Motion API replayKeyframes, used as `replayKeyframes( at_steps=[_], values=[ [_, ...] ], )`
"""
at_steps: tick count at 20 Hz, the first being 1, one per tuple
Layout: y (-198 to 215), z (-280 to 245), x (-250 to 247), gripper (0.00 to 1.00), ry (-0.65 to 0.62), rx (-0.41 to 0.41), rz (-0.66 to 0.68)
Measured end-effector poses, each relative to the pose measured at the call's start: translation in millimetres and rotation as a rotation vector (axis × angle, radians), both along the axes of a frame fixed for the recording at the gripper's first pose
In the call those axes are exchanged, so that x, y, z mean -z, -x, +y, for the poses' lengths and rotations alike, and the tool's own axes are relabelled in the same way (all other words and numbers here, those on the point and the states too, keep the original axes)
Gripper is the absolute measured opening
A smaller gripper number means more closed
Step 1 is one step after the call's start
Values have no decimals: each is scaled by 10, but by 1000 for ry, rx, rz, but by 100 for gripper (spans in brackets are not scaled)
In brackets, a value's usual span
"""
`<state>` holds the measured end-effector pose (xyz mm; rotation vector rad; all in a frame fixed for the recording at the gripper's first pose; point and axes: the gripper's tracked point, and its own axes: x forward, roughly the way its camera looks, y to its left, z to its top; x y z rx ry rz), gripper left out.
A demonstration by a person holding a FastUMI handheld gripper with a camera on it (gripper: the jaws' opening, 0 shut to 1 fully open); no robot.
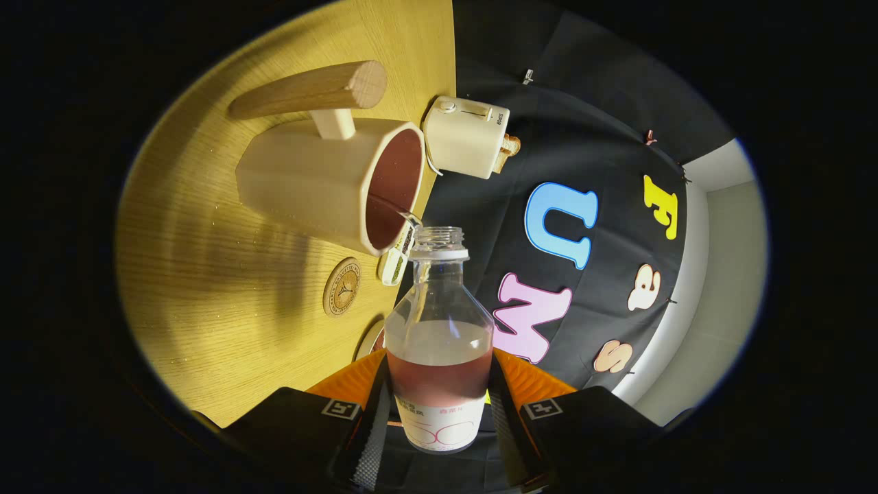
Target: Take the bottle from table, then pour the juice into the cup, finally place the bottle on the coaster
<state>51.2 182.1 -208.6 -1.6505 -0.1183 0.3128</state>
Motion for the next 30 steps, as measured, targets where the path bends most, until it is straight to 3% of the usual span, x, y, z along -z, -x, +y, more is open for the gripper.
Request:
replayKeyframes(
  at_steps=[30],
  values=[
    [-36,47,-114,70,155,-107,-88]
  ],
)
